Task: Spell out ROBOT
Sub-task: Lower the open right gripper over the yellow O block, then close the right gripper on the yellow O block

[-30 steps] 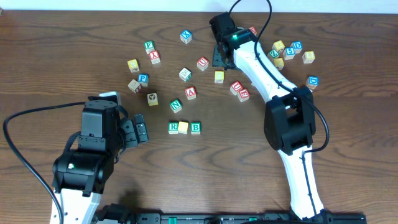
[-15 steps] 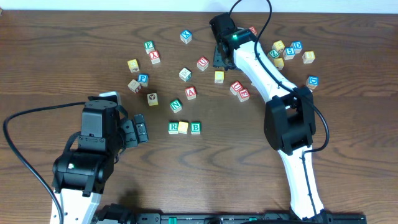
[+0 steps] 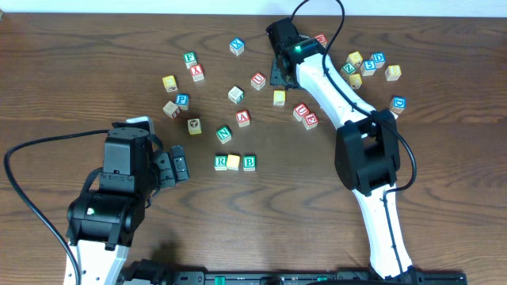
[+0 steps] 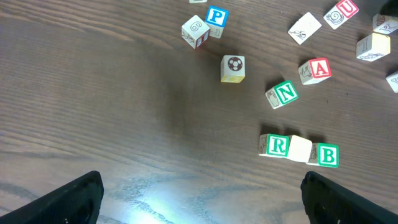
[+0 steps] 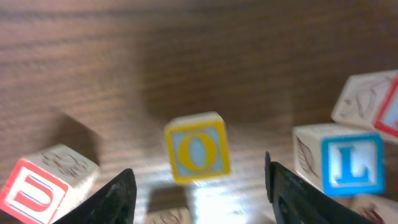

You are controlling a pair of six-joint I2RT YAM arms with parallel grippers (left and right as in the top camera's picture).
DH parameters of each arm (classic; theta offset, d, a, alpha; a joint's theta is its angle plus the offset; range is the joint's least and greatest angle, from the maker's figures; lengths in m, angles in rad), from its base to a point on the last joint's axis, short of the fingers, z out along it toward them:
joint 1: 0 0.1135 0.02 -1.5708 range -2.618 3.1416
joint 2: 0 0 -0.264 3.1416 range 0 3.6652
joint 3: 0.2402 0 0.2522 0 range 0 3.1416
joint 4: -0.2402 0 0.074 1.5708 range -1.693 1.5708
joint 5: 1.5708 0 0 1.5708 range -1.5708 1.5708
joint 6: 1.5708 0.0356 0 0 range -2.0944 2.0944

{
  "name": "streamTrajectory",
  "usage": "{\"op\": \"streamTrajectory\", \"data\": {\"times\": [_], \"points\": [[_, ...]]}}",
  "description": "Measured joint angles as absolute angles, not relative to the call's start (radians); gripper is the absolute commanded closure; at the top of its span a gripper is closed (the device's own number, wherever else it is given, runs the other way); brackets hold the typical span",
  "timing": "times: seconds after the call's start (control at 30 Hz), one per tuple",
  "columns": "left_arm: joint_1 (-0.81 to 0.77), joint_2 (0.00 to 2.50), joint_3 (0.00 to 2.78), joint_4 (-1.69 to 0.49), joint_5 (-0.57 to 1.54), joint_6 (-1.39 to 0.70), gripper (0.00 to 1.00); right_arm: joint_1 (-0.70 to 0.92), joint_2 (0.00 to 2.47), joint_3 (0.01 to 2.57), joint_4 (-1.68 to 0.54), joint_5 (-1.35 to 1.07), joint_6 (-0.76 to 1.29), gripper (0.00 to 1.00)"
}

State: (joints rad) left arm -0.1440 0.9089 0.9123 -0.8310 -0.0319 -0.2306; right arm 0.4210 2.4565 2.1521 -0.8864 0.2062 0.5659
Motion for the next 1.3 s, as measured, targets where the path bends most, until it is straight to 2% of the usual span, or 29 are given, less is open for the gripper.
{"op": "streamTrajectory", "data": {"times": [0.33,0.6,0.8,1.3], "points": [[-0.144,0.909,0.912,-0.831,-0.032,-0.231,0.00,0.397,2.457,2.152,-0.849,0.160,0.566,0.39],[-0.144,0.909,0.912,-0.831,-0.032,-0.230,0.00,0.374,2.460,2.152,-0.872,0.149,0.566,0.45],[-0.144,0.909,0.912,-0.831,-0.032,-0.231,0.00,0.377,2.465,2.152,-0.867,0.148,0.566,0.43],[-0.144,0.909,0.912,-0.831,-0.032,-0.231,0.00,0.381,2.494,2.152,-0.857,0.146,0.556,0.44]]}}
